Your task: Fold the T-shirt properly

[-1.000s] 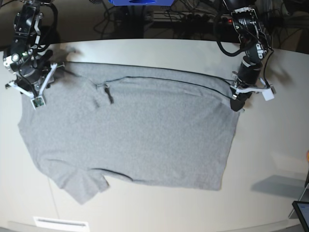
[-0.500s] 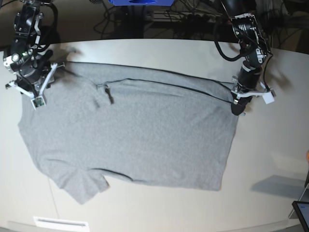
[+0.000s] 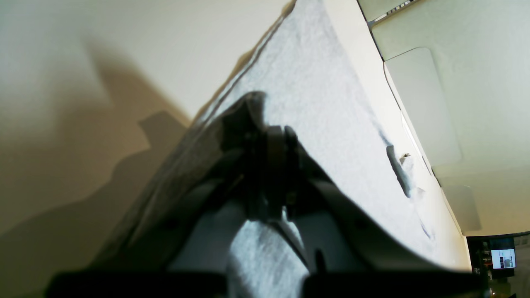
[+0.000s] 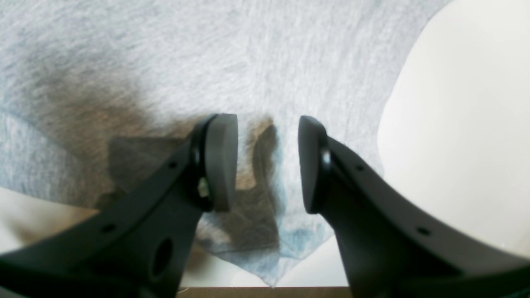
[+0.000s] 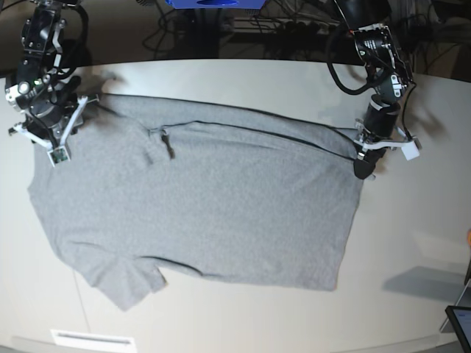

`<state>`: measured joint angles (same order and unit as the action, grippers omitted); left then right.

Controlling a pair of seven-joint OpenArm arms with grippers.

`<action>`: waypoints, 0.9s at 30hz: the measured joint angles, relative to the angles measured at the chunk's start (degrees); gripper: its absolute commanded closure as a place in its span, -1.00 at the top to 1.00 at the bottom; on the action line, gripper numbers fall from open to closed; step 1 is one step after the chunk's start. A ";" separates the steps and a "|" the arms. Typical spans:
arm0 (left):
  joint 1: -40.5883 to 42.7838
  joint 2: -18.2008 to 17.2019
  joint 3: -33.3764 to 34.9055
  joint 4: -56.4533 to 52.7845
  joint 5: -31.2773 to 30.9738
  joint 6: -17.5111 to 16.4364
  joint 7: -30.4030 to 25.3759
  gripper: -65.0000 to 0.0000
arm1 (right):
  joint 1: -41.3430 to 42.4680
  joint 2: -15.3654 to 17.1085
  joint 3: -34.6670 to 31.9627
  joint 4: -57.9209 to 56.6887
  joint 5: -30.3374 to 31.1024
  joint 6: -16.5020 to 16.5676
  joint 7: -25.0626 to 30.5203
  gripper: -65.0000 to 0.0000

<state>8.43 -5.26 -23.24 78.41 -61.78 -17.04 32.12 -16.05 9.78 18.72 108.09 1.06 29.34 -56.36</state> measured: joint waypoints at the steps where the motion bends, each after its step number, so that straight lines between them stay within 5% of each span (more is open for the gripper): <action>1: 0.00 0.00 0.00 0.00 0.02 0.00 0.00 -0.92 | 0.00 0.00 0.00 0.00 0.00 0.17 0.02 -0.31; 7: 0.09 0.00 0.00 -0.04 0.00 -0.17 0.00 -0.91 | -1.22 0.15 -0.02 4.55 -0.02 10.75 0.42 -0.31; 12: 0.17 -0.15 0.20 -0.07 0.02 -0.22 -0.20 -0.88 | -1.92 0.17 -0.31 4.90 -0.20 10.71 0.33 -0.31; 18: 0.33 -0.24 0.39 0.02 0.00 -0.28 -0.20 -0.29 | -3.98 0.44 -7.37 4.90 0.17 11.13 4.72 -0.31; 27: 2.54 -0.42 0.37 2.36 -0.02 -0.37 0.42 -0.27 | -6.16 2.40 -19.08 4.90 -0.22 10.93 8.33 -0.32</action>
<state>10.96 -5.67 -22.87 80.77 -61.80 -17.41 32.53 -22.22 12.19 -0.36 112.99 0.84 40.27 -48.03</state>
